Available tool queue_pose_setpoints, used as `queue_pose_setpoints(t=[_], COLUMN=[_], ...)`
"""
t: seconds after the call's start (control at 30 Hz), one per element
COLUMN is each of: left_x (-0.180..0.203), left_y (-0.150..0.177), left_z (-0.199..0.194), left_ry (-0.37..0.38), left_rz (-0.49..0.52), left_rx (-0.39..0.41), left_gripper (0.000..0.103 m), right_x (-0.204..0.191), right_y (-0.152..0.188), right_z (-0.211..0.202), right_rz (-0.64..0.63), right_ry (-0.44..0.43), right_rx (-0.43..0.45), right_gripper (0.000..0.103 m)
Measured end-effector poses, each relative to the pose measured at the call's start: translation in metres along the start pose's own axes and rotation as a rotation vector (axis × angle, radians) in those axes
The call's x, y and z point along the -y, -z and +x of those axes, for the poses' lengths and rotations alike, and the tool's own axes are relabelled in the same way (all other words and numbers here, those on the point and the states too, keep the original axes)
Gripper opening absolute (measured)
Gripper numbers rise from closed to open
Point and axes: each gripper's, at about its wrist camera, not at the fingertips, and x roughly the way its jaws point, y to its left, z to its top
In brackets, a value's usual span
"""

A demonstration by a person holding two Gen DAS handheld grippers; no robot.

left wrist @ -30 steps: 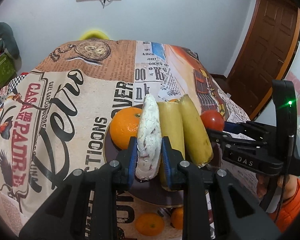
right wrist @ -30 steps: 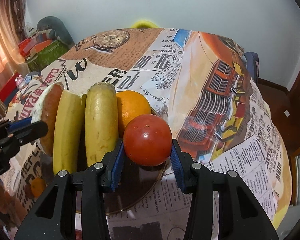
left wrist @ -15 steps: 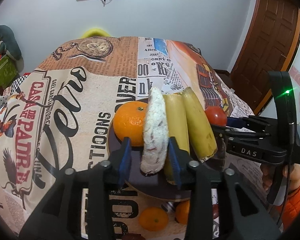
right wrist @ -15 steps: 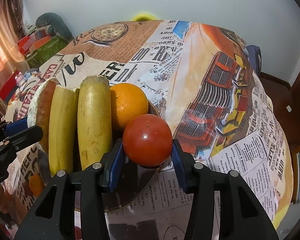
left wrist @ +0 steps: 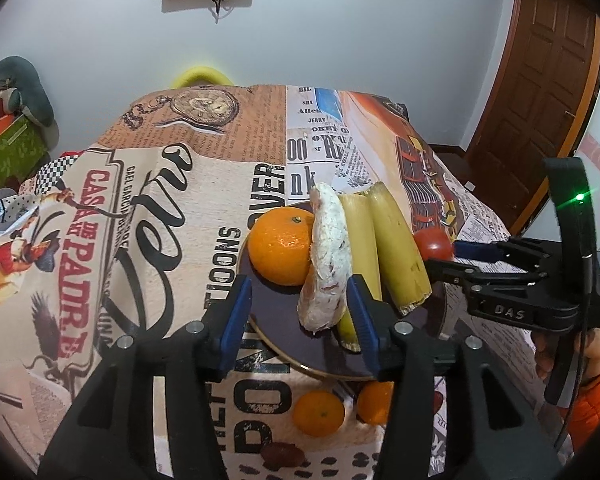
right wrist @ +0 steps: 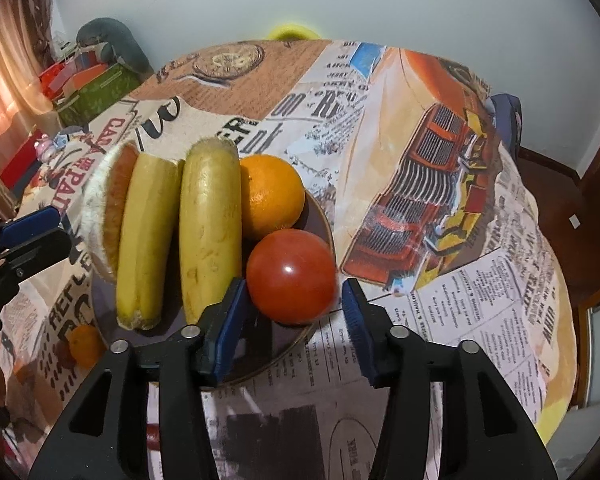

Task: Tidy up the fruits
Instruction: 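Lower the grapefruit segment onto the plate with the left gripper while the right gripper sets the tomato there, then lower the right gripper onto a small orange and grasp it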

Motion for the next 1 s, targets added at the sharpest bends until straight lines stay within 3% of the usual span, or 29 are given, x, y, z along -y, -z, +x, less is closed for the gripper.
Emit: queue_pose_setpoints(t=[0.07, 0.6, 1.0], left_x=[-0.001, 0.006, -0.006], left_y=[0.0, 0.018, 0.053], left_z=[-0.003, -0.043, -0.054], left_ry=[-0.004, -0.03, -0.019], left_rz=[0.0, 0.045, 0.037], left_rx=[0.002, -0.001, -0.071], left_gripper=[0.05, 0.05, 0.05], right_x=[-0.001, -0.031, -0.067], right_y=[0.0, 0.02, 0.055], right_z=[-0.009, -0.065, -0.059], right_rz=[0.0, -0.027, -0.049], right_ry=[0.005, -0.004, -0.04], right_rx=[0.03, 0.109, 0.049], right_gripper=[0.063, 0.063, 0.063])
